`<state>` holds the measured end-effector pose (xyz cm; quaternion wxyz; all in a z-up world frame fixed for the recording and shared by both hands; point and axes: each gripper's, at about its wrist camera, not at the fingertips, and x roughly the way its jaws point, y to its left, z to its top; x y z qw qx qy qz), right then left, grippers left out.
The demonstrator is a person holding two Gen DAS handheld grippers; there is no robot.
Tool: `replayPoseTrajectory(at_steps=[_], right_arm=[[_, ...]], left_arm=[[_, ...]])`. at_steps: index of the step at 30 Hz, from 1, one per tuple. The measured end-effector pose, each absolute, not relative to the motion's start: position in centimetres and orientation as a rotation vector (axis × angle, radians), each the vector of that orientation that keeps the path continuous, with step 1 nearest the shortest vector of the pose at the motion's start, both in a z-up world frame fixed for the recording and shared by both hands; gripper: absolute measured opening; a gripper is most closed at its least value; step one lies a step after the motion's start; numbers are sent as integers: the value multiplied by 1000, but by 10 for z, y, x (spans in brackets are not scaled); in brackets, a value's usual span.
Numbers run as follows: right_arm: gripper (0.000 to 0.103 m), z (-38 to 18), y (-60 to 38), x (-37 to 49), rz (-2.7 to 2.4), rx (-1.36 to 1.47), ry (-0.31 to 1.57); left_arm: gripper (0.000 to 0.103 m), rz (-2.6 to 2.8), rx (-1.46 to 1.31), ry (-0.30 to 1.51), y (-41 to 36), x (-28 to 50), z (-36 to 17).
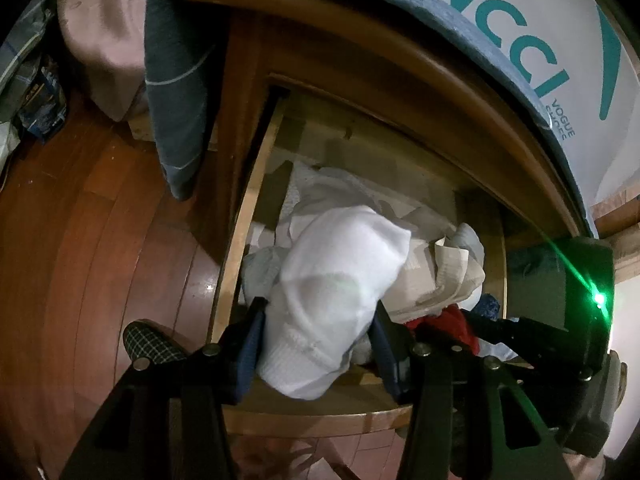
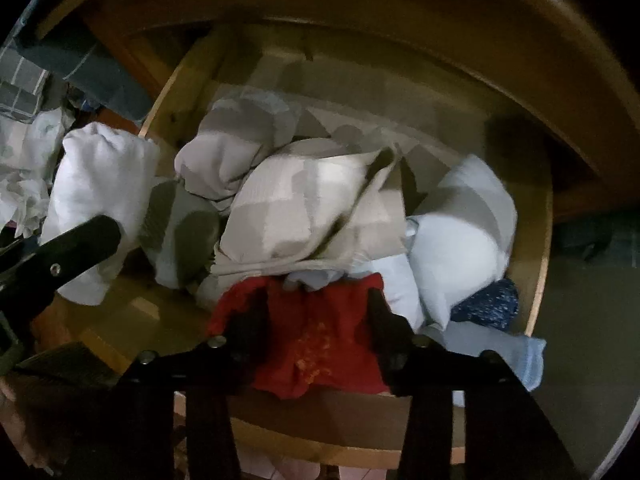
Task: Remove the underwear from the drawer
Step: 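Close the right gripper on the red underwear and lift it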
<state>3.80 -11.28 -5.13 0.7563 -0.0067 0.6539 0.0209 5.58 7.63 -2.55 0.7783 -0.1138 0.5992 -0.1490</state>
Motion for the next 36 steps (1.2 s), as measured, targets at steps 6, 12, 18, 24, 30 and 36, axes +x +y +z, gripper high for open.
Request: replayPoseTrajectory(at_steps=[6, 12, 18, 24, 30, 36], right_arm=[[32, -45, -125, 34, 33, 39, 1391], [28, -33, -139, 30, 14, 71, 1354], [6, -18, -146, 27, 15, 112, 1310], [31, -33, -143, 33, 71, 152, 1363], [50, -42, -135, 37, 74, 98, 1378], [98, -44, -132, 39, 65, 30, 1408]], left_arm=[[51, -320, -243, 1295, 77, 55, -26], [51, -325, -237, 1286, 77, 53, -26], [51, -320, -237, 1296, 76, 55, -27], [51, -320, -233, 1298, 76, 55, -27], [51, -321, -244, 1308, 77, 57, -29], [51, -334, -241, 1307, 75, 55, -28]])
